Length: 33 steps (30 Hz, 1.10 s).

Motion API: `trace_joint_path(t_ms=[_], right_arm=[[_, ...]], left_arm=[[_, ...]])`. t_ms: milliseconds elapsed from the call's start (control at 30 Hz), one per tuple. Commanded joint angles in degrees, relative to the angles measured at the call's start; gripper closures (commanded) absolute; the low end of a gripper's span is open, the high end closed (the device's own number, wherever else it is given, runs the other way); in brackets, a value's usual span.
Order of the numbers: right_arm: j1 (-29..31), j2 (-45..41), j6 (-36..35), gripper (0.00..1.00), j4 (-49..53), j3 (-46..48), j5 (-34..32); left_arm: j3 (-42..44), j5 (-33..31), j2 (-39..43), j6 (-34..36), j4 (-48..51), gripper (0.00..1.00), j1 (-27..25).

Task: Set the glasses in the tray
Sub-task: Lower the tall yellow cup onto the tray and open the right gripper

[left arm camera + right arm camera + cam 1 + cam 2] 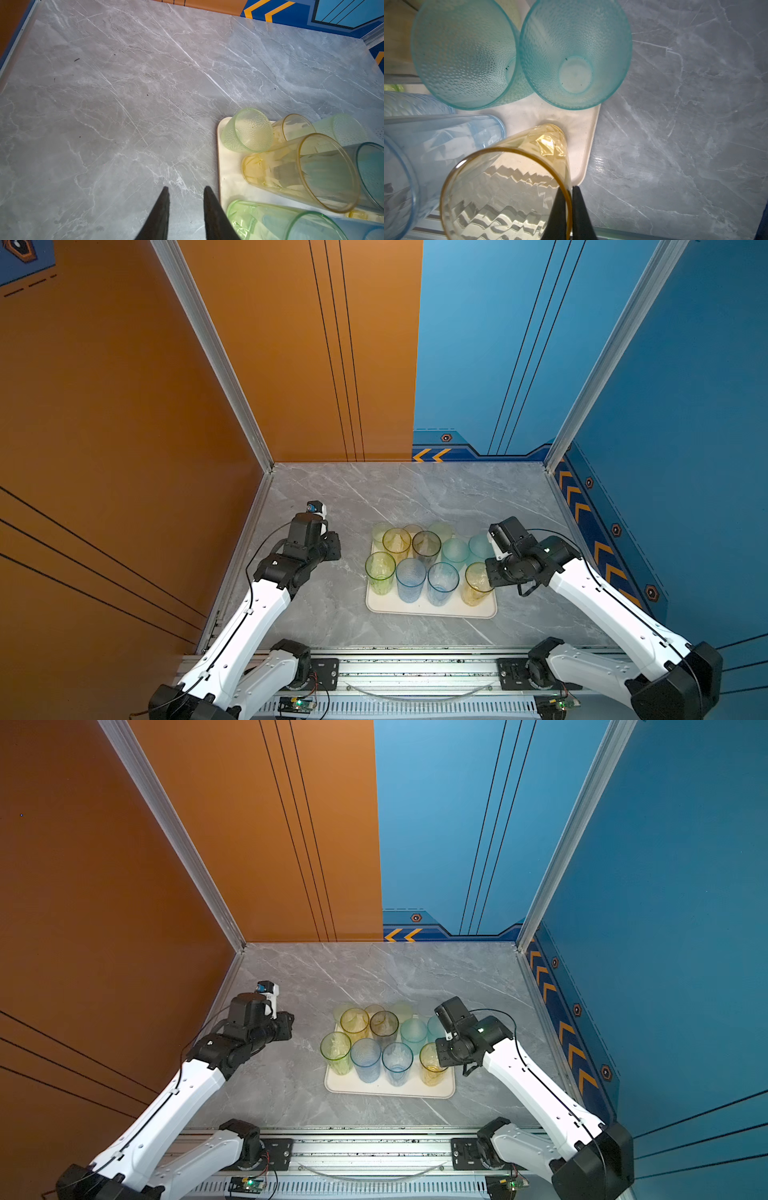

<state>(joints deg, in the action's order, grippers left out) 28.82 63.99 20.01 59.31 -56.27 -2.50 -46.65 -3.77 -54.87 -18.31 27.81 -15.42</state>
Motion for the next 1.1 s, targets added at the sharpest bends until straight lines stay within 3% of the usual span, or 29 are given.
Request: trace_joint_path(t_ms=[0, 1067], right_arm=[[-0.42, -0.35, 0.91, 0.90, -0.60, 1.03, 1.05], [-1.35, -4.86, 1.26, 0.66, -1.08, -1.69, 0.19]], left_arm=[[-0.67, 0.90, -0.15, -0.06, -0.40, 0.70, 0.21], [-0.89, 0.26, -0.42, 0.29, -0.37, 0.70, 0.22]])
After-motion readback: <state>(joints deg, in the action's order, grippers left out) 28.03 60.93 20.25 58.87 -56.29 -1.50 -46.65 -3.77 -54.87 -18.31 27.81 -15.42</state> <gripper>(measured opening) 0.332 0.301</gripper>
